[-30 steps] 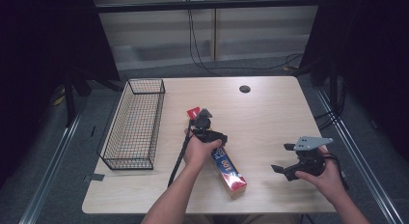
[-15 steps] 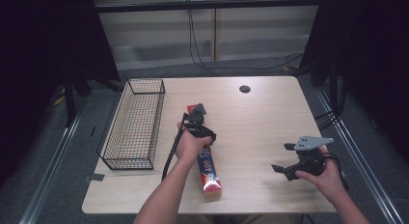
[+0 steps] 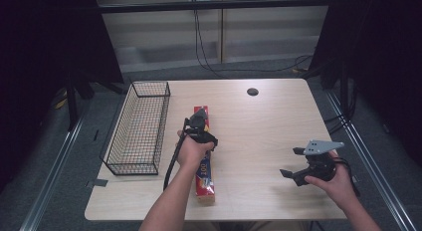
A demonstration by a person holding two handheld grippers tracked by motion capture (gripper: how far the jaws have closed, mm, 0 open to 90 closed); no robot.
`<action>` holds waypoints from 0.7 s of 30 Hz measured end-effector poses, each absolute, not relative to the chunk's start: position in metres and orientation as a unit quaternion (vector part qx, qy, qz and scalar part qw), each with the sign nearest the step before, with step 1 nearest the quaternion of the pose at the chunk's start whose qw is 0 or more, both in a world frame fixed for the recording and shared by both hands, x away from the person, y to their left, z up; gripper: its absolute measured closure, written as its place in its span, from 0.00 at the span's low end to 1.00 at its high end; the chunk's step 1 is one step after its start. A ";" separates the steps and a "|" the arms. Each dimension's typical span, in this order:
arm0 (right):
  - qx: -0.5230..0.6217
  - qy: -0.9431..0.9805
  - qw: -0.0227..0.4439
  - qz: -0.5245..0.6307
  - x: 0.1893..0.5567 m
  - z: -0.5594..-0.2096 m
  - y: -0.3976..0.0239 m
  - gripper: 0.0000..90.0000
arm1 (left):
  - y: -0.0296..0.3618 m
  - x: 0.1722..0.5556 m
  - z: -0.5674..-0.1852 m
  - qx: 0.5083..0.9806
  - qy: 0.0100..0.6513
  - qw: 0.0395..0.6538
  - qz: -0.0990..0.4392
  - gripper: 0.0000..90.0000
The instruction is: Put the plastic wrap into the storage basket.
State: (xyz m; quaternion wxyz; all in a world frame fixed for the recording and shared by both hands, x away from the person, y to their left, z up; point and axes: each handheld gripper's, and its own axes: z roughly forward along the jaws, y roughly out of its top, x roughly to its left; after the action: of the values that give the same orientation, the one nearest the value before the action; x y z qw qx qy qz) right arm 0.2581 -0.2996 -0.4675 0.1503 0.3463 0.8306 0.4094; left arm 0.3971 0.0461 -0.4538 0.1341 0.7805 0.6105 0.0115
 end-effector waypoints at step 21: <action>0.347 0.826 0.152 0.417 0.258 -0.466 -0.303 0.06 | 0.046 0.404 -0.447 0.790 0.608 0.075 -0.004 0.48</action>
State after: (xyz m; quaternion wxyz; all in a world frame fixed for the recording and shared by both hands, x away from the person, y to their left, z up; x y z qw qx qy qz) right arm 0.2583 -0.3026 -0.4658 0.1524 0.3468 0.8261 0.4171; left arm 0.4039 0.0459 -0.4471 0.0753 0.7901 0.6083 -0.0041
